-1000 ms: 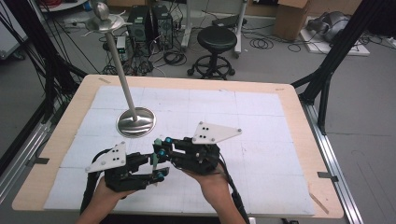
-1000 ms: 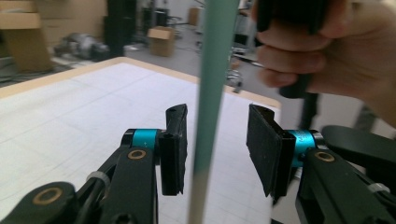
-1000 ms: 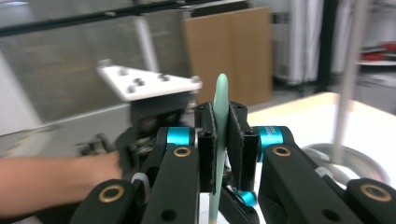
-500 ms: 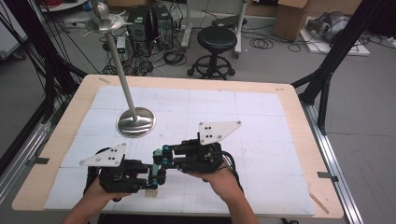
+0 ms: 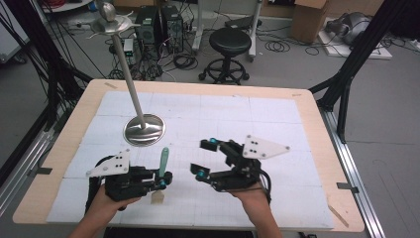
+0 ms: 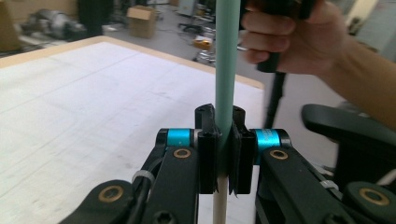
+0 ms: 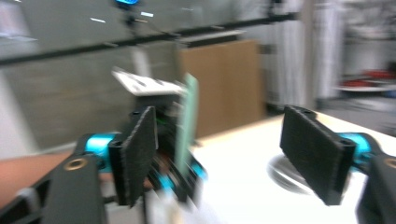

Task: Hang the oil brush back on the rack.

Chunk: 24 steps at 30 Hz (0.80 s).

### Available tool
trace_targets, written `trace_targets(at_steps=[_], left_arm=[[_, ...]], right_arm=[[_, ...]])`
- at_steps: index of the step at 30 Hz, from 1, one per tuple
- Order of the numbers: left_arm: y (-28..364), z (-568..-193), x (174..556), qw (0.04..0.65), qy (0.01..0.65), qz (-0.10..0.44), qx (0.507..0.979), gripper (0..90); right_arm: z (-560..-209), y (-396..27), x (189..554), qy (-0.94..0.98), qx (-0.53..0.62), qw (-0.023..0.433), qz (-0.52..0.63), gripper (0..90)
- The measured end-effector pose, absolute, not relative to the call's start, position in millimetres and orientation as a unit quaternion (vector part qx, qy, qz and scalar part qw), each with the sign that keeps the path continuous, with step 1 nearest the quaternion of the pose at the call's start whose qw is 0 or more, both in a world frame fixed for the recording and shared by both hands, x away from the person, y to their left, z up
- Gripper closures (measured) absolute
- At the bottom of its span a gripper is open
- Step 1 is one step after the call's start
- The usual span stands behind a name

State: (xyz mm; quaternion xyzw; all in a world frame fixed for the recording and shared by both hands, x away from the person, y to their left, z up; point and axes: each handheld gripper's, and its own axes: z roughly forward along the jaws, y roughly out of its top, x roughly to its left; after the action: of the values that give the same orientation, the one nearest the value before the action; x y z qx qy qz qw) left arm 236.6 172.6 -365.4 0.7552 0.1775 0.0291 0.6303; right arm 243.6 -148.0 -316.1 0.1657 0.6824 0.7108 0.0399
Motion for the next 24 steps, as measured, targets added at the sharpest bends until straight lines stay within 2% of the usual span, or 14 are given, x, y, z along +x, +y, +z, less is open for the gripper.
trace_targets(at_steps=[3, 9, 14, 24], left_arm=[[179, -367, 241, 0.643, 0.197, 0.037, 0.739, 83.9], [187, -369, 249, 0.646, 0.226, 0.073, 0.726, 83.8], [195, -369, 262, 0.637, 0.275, 0.085, 0.715, 83.8], [211, -351, 268, 0.646, 0.305, 0.105, 0.692, 83.8]], right_arm=[[-325, -172, 235, 0.693, 0.221, 0.092, 0.68, 19.7], [-345, -212, 219, 0.714, 0.291, 0.181, 0.611, 19.5], [-364, -233, 210, 0.713, 0.326, 0.21, 0.585, 17.4], [-370, -253, 209, 0.696, 0.352, 0.211, 0.589, 17.0]])
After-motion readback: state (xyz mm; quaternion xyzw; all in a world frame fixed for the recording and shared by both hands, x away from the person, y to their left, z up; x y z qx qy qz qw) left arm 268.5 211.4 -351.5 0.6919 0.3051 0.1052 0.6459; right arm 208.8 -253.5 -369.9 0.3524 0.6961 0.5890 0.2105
